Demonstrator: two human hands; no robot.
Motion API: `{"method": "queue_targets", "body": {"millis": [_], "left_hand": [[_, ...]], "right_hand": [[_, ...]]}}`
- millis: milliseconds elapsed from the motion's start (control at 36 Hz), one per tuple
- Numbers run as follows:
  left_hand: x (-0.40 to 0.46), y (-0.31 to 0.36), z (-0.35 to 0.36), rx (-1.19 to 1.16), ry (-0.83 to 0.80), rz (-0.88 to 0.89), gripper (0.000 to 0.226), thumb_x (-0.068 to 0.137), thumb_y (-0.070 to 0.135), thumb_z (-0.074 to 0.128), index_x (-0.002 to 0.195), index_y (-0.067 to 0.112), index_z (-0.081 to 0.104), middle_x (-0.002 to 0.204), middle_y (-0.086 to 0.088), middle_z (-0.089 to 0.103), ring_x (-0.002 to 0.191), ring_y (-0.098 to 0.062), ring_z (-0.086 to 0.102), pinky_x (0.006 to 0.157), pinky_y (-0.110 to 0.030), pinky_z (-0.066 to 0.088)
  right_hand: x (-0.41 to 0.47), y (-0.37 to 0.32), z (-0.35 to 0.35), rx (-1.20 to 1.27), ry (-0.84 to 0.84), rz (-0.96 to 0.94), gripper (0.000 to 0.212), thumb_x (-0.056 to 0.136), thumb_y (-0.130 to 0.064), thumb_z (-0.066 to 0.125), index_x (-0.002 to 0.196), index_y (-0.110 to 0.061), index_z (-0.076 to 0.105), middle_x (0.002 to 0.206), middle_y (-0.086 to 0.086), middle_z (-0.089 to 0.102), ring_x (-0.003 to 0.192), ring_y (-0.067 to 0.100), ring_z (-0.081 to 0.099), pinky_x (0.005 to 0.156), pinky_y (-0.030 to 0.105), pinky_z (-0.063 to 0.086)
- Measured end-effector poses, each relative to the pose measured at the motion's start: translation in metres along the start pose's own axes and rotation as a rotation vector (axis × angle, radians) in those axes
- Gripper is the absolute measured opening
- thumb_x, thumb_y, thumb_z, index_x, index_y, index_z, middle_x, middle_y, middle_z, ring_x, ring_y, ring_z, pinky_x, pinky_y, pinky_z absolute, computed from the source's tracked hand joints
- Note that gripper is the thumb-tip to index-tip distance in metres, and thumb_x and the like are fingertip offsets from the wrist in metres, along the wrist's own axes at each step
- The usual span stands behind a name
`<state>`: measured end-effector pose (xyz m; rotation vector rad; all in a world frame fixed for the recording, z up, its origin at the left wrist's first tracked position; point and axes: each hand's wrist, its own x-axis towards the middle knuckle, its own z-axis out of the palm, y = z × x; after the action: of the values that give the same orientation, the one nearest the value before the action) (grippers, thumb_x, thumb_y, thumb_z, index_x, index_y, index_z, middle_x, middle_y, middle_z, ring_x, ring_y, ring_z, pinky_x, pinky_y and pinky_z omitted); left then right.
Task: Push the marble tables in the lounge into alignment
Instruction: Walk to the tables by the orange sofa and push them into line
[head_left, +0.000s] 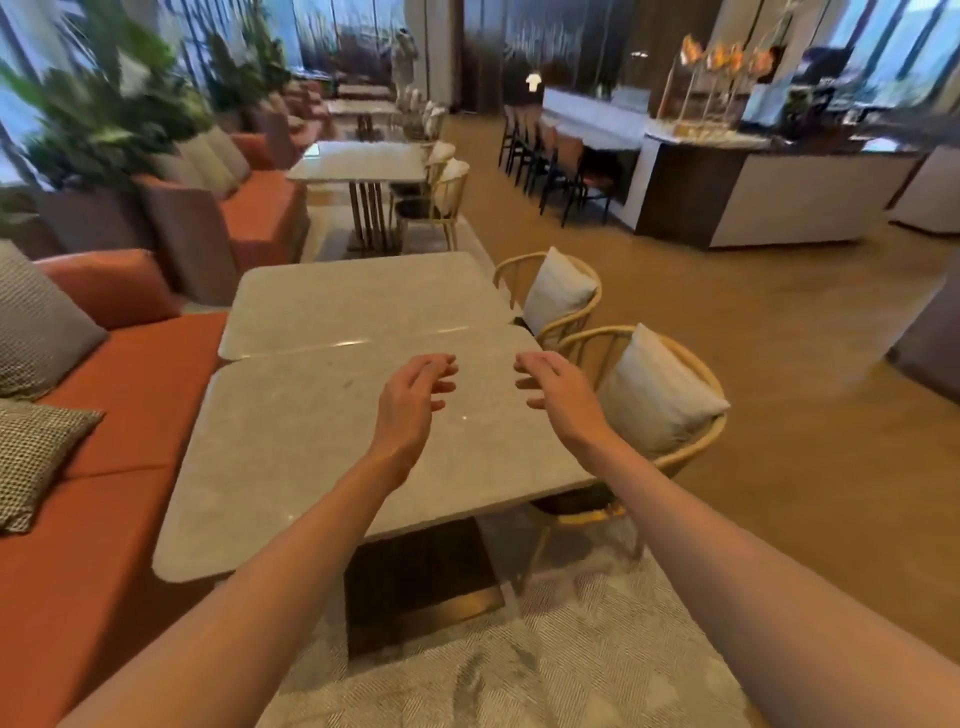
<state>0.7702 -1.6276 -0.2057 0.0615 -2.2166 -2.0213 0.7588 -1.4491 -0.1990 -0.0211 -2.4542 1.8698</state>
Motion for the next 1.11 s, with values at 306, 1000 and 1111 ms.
{"method": "queue_targets", "body": {"millis": [306, 1000, 1111], "left_hand": [[-0.021, -0.022, 0.124, 0.062, 0.052, -0.135, 0.035, 0.104, 0.030, 0.044, 0.123, 0.011, 0.067, 0.119, -0.007, 0.068, 0.109, -0.023, 0.063, 0.098, -0.043, 0.050], [0.094, -0.257, 0.281, 0.759, -0.055, -0.286, 0.043, 0.102, 0.036, 0.047, 0.140, 0.017, 0.053, 0.161, -0.005, 0.031, 0.148, -0.025, 0.026, 0.121, -0.047, 0.022], [0.119, -0.294, 0.300, 1.050, -0.062, -0.132, 0.050, 0.105, 0.033, 0.038, 0.151, 0.011, 0.038, 0.165, -0.009, 0.021, 0.152, -0.027, 0.019, 0.123, -0.047, 0.017]], "right_hand": [[0.010, 0.063, -0.131, -0.071, -0.066, 0.034, 0.020, 0.101, -0.048, 0.046, 0.101, -0.035, 0.061, 0.111, -0.009, 0.064, 0.098, 0.004, 0.060, 0.086, 0.032, 0.047], [0.199, 0.309, -0.163, -0.874, -0.402, 0.013, 0.047, 0.098, -0.034, 0.044, 0.138, -0.010, 0.049, 0.142, 0.011, 0.048, 0.131, 0.031, 0.042, 0.104, 0.051, 0.040], [0.214, 0.350, -0.127, -0.989, -0.435, -0.232, 0.051, 0.099, -0.034, 0.041, 0.144, -0.011, 0.043, 0.157, 0.014, 0.035, 0.145, 0.030, 0.031, 0.116, 0.054, 0.029]]}}
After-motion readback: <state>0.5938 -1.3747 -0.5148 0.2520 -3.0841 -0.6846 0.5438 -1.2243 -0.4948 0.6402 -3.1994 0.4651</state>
